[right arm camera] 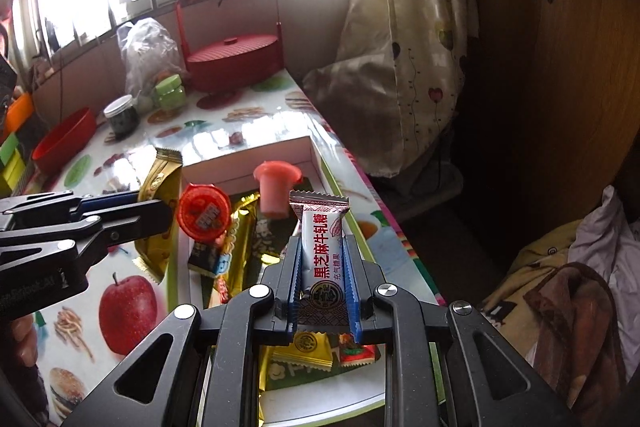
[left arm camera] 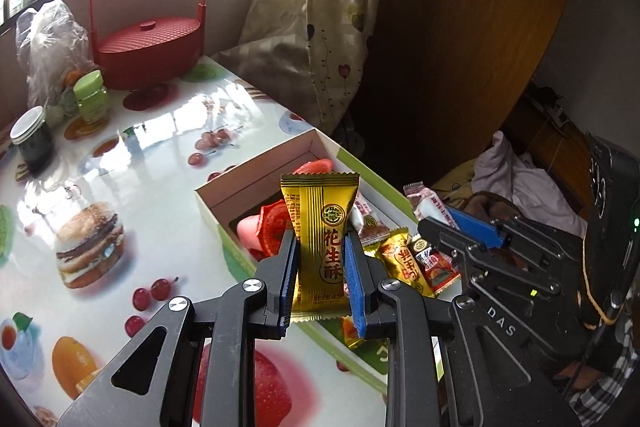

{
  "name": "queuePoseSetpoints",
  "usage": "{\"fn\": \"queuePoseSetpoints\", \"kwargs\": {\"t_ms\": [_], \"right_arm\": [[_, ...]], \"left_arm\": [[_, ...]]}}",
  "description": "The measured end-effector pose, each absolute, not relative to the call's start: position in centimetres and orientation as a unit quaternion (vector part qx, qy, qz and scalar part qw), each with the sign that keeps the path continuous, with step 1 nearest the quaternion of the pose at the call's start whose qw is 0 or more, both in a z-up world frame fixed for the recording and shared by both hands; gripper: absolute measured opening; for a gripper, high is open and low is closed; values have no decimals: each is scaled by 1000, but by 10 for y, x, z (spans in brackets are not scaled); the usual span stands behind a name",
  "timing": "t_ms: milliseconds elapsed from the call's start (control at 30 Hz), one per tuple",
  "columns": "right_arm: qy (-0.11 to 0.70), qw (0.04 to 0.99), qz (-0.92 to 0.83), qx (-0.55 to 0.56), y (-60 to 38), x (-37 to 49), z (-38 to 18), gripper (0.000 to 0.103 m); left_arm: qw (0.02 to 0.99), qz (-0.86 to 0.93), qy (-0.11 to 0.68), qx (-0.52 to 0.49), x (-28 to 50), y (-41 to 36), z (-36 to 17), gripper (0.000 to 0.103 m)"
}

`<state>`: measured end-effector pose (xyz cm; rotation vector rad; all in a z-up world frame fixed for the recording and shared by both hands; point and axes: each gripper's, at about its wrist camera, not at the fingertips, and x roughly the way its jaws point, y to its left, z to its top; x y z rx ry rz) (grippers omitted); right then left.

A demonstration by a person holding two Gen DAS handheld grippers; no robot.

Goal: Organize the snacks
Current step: 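Lower both packets into the box and open both grippers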

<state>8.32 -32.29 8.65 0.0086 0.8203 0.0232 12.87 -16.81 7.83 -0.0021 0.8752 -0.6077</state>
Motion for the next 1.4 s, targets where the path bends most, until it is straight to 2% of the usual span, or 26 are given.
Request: {"fn": "queuePoseSetpoints", "kwargs": {"t_ms": [667, 1400], "right_arm": [[422, 906, 20, 20, -334, 80, 60, 18], [416, 909, 22, 30, -338, 81, 60, 19]], "left_arm": [[844, -293, 449, 13, 137, -192, 52, 24], [836, -292, 463, 10, 141, -198, 39, 24]]}}
